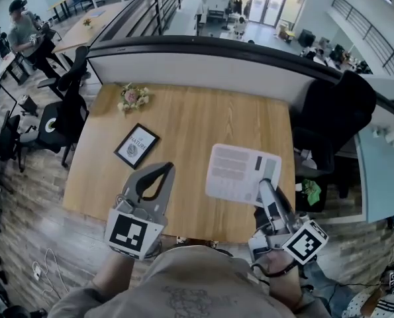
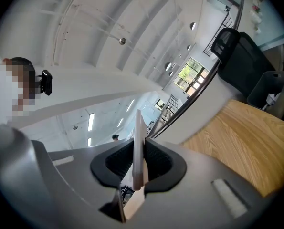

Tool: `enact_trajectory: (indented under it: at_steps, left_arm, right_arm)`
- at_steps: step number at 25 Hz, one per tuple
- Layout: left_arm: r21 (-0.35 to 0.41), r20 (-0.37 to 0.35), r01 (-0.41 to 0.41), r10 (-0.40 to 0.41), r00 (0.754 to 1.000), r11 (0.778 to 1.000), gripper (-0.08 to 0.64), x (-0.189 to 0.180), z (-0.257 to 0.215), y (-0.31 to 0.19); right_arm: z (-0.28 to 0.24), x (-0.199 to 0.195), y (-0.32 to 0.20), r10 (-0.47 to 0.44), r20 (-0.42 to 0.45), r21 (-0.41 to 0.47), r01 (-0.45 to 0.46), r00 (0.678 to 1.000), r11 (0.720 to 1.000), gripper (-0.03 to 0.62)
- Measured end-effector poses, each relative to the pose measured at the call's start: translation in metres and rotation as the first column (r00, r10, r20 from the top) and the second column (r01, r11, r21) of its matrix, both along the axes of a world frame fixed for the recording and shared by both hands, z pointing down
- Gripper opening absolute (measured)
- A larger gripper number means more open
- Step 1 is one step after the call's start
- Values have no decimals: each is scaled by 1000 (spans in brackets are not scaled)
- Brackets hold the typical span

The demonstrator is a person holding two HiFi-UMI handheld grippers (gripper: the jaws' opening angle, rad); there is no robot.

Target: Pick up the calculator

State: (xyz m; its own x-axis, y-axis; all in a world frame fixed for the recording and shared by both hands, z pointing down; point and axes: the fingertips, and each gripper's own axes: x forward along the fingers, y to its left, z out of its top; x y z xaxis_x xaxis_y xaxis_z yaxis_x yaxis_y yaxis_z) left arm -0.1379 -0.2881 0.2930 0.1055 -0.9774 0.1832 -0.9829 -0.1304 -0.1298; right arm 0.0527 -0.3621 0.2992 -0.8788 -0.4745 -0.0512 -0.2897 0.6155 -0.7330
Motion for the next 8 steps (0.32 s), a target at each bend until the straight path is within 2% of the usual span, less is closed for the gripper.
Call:
enact_trajectory:
  at_steps: [4, 8]
  left_arm:
    - [-7, 4, 1, -1, 1000, 1000, 2, 2, 1, 0]
    - [0, 28, -18, 18, 999, 1000, 2, 4, 1, -1]
  right_arm:
    - [7, 4, -2, 2, -2, -30, -2, 1000, 1000, 68]
    - [6, 3, 0, -22, 45, -64, 25, 999, 998, 68]
